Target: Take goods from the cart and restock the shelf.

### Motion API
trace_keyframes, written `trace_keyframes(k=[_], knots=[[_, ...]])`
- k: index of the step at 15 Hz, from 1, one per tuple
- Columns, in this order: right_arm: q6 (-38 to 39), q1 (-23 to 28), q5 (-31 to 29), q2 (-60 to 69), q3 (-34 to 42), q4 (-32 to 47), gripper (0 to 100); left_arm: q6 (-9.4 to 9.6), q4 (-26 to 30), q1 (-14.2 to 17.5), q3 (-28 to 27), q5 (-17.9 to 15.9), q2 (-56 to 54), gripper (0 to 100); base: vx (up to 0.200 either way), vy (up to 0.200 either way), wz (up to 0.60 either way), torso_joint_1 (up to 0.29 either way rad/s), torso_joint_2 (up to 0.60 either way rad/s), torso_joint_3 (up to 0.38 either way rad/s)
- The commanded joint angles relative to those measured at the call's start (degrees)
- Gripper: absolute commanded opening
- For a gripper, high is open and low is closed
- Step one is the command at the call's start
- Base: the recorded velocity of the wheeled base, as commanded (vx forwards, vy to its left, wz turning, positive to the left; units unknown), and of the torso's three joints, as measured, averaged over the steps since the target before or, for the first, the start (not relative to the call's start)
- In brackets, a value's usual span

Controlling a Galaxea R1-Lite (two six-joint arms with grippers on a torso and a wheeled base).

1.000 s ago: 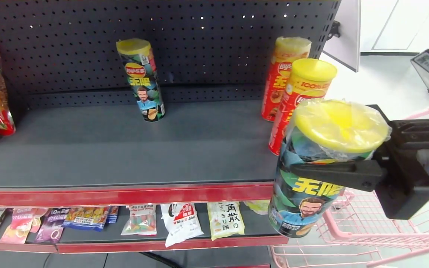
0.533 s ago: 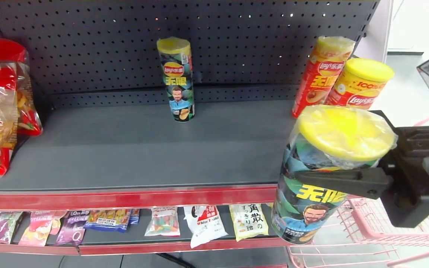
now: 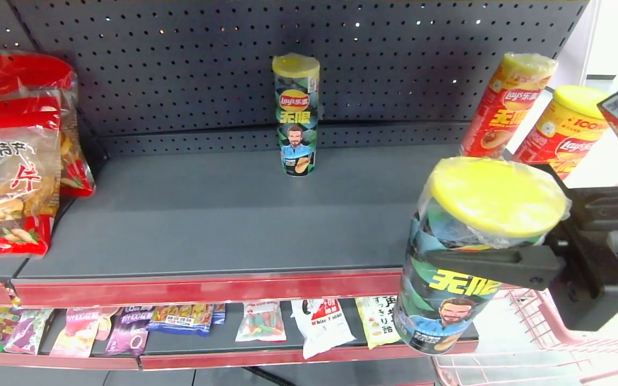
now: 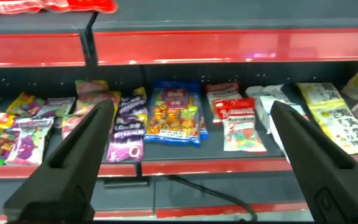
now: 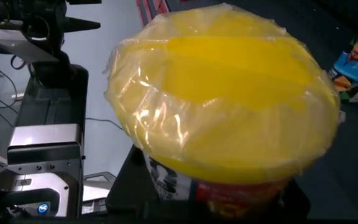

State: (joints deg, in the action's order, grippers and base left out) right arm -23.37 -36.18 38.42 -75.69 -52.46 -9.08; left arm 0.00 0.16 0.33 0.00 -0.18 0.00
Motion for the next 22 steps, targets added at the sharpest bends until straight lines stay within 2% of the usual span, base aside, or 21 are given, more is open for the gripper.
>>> trace_keyframes(k=[1, 16, 22], knots=[[-0.01, -0.12, 0.07, -0.07, -0.01, -0.06, 0, 0.00, 0.02, 0.02, 0.00, 0.01, 0.09, 100, 0.000, 0.000, 0.00, 0.000, 0.00, 0.000], [-0.10, -0.12, -0.02, 1.07, 0.95, 0.03, 0, 0.09, 0.02, 0.02, 0.00, 0.01, 0.00, 100, 0.000, 0.000, 0.00, 0.000, 0.00, 0.000], [-0.10, -0.12, -0.19, 2.57, 4.03, -0.06, 0, 0.18, 0.02, 0.02, 0.00, 0.01, 0.00, 100, 0.033, 0.000, 0.00, 0.000, 0.00, 0.000]])
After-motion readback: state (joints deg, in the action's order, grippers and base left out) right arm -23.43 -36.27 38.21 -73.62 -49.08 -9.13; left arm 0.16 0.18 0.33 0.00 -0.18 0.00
